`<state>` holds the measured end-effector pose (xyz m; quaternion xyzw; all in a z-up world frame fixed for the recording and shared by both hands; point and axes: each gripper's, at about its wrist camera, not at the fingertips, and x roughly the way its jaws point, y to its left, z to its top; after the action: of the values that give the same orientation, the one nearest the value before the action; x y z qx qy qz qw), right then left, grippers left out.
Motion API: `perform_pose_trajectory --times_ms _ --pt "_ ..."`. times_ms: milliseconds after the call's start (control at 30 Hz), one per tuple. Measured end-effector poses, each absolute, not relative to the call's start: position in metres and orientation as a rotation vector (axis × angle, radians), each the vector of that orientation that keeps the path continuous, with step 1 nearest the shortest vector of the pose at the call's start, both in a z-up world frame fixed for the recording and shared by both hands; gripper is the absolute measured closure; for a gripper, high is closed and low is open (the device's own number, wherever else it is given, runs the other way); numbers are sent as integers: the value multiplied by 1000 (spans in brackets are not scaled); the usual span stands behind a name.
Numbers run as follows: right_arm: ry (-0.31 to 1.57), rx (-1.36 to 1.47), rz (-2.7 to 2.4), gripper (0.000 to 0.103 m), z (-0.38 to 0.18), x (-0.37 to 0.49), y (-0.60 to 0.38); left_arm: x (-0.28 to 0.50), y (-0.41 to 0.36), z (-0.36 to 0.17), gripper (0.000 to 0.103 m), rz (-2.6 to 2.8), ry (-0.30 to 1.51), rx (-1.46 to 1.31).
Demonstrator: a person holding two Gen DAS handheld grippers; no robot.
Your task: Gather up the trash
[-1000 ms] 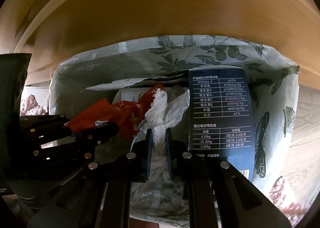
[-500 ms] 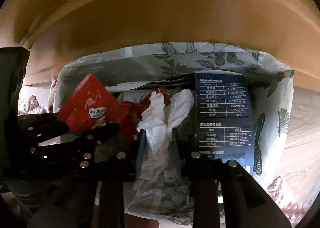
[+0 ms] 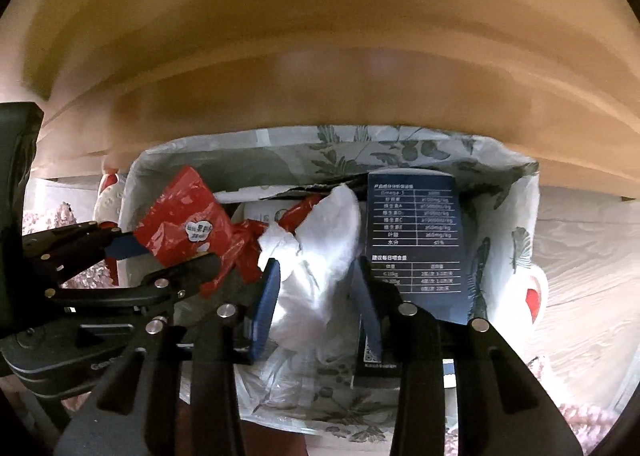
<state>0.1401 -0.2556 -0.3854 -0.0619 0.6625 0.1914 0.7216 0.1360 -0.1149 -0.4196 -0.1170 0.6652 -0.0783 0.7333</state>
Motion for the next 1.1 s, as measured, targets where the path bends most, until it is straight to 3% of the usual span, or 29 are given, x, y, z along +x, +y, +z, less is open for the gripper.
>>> perform_pose_trajectory --times_ms 1100 --pt "1331 -139 371 38 -347 115 -261 104 -122 -384 41 -144 1361 -225"
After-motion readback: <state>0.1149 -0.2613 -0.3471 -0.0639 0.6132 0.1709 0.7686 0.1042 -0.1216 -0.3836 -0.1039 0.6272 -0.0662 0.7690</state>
